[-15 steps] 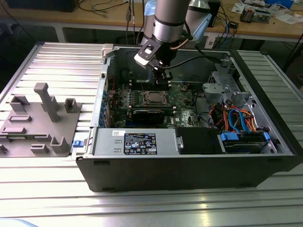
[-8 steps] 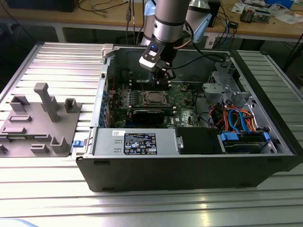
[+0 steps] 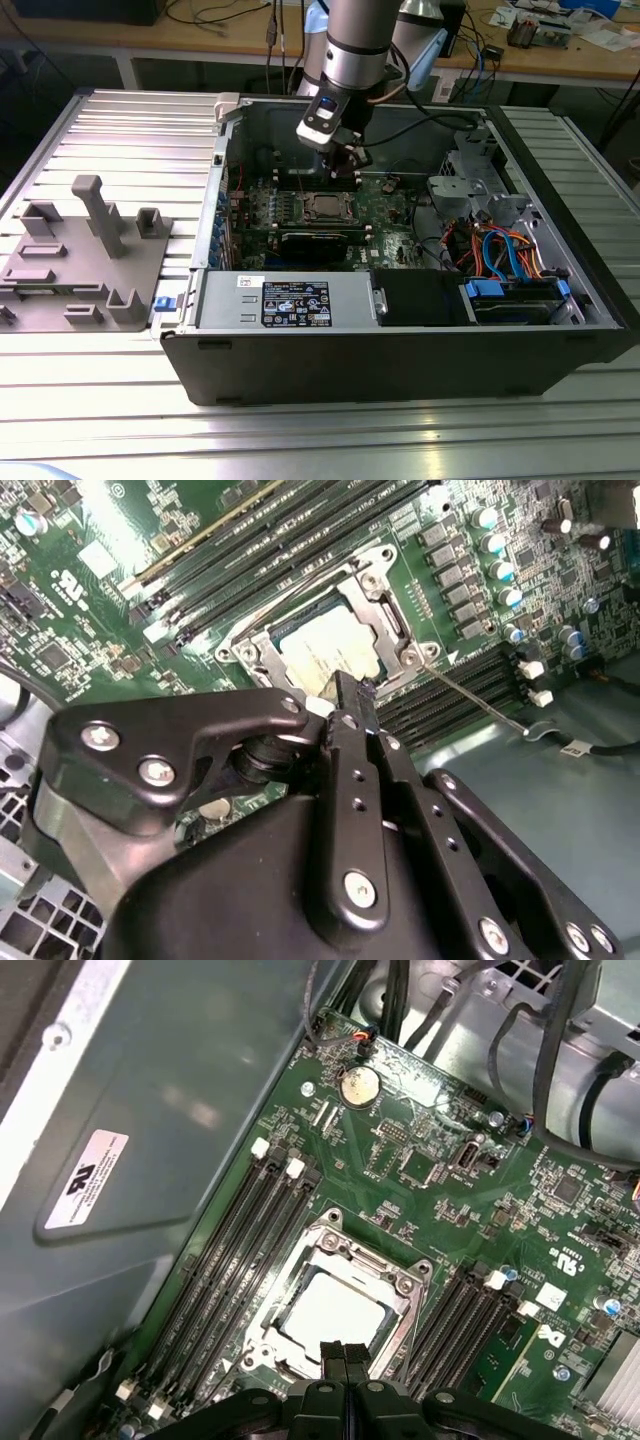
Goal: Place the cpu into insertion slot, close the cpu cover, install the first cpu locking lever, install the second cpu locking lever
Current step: 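Install the first cpu locking lever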
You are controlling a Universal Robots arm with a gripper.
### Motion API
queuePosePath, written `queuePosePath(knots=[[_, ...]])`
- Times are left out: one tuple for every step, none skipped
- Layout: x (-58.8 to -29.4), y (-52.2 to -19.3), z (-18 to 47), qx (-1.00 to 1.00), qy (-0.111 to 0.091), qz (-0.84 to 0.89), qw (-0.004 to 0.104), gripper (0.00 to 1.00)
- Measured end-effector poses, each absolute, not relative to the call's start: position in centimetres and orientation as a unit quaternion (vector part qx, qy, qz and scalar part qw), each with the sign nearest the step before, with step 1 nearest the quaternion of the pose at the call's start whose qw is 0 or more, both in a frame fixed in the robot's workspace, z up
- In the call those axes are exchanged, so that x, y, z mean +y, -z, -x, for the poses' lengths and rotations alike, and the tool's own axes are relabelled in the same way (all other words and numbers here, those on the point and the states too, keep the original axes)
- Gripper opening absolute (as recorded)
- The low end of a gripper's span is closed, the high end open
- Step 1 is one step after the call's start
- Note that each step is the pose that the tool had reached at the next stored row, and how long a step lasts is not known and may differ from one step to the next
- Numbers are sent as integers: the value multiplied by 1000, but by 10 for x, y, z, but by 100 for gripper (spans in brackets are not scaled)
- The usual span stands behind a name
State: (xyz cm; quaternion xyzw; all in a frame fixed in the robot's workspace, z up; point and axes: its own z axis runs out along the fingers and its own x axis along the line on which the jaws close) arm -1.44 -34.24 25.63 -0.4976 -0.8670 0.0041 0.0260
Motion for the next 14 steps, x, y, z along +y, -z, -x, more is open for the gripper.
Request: queuePosePath(knots=[[-342,-256,14,-868,-4,495,26,11],[-342,-256,14,-869,-4,493,26,11],[-342,-256,14,-870,-4,492,26,11],[-342,-256,14,-871,-4,490,26,11],[-342,-256,14,-872,-4,488,26,11],[-342,-256,14,-874,-4,486,26,11],[-342,-256,14,-875,-4,483,26,11],[-342,-256,14,-876,-5,481,26,11],[-342,-256,14,-878,-5,478,26,11],[-342,-256,14,-880,-5,474,26,11],[-342,-256,14,-882,-5,471,26,11],[-342,-256,14,-883,-5,469,26,11],[-342,-256,14,-884,-5,466,26,11],[-342,-256,14,-886,-5,464,26,11]])
